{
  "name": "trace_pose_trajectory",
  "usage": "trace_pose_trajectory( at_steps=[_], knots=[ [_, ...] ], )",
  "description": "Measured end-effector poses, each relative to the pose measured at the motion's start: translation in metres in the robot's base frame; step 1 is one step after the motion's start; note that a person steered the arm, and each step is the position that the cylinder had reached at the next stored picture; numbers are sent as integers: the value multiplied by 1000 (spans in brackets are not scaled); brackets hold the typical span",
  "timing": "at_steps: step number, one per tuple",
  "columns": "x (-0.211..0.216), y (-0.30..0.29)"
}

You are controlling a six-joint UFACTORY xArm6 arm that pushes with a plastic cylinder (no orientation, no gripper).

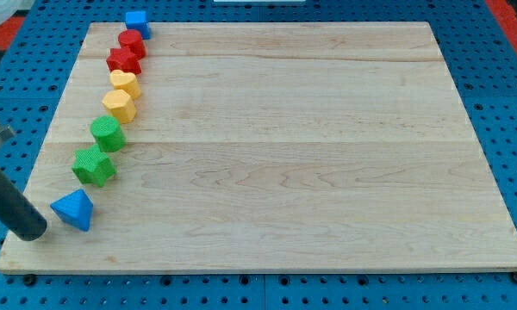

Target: Move the blue triangle towards the center right

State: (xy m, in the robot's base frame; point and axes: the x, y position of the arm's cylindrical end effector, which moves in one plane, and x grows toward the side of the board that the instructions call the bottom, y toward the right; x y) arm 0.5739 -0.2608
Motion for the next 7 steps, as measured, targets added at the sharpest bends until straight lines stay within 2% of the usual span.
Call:
trace_pose_trajectory(
  at_steps=[1,3,7],
  knots=[
    [-12,7],
    [-34,58],
    [-6,131]
  ],
)
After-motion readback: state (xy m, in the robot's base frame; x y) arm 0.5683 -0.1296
